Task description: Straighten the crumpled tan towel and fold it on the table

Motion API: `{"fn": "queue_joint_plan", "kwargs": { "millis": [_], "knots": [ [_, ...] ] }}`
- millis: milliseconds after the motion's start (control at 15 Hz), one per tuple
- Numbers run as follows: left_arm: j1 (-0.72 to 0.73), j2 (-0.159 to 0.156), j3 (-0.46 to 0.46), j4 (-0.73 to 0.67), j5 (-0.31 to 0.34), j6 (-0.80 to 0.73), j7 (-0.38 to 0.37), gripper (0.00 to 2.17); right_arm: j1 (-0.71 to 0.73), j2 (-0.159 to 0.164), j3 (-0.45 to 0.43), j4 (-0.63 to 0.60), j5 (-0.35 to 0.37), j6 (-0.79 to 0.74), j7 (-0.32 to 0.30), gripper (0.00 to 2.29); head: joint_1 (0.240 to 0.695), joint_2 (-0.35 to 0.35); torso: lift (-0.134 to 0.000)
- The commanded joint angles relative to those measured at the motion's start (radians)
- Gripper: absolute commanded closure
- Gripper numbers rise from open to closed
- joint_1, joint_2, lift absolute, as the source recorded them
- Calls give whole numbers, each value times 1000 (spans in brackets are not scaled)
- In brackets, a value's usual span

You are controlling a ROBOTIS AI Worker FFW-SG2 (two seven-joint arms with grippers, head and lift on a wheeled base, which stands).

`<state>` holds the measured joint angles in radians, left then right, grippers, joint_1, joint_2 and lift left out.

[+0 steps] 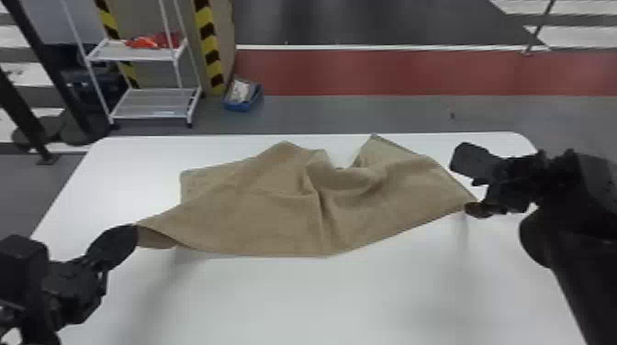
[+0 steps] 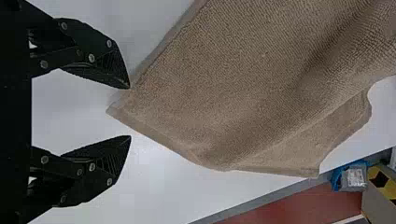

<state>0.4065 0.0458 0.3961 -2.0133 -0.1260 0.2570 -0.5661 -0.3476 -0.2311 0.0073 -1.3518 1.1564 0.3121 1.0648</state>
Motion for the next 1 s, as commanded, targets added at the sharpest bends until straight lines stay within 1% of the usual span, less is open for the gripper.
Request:
{"fn": "queue_joint_plan", "kwargs": {
  "millis": [0,67,200,400,467,533,600,733,867,933],
  "knots": [
    [-2,2,1,4,2,-3,0,2148,-11,-1,3,8,14,6,6,593,695,8,-123],
    [-3,2,1,5,2,-3,2,2148,-19,-4,2,19,12,6,17,593,695,7,-123],
    [-5,0,1,11,2,-9,2,2148,-30,-7,7,43,28,6,17,593,695,5,-123],
    [-8,0,1,15,2,-12,2,2148,-51,1,23,103,63,3,17,593,695,-2,-123],
    [-8,0,3,16,2,-12,2,2148,-57,4,23,108,60,0,15,599,695,-3,-123],
    [-8,0,4,16,2,-15,2,2148,-60,7,23,109,57,-3,15,761,695,-3,-123],
    [-8,0,6,18,2,-15,2,2148,-65,10,25,114,57,-6,17,822,695,-2,-123],
    [-8,0,9,19,2,-15,2,2148,-67,10,28,114,51,-3,17,826,695,3,-123],
    [-8,0,13,19,3,-18,2,2148,-68,9,16,112,32,-12,29,1264,695,12,-123],
    [-9,0,15,21,3,-18,0,2148,-67,4,11,112,32,-12,27,1268,695,14,-123]
  ]
}}
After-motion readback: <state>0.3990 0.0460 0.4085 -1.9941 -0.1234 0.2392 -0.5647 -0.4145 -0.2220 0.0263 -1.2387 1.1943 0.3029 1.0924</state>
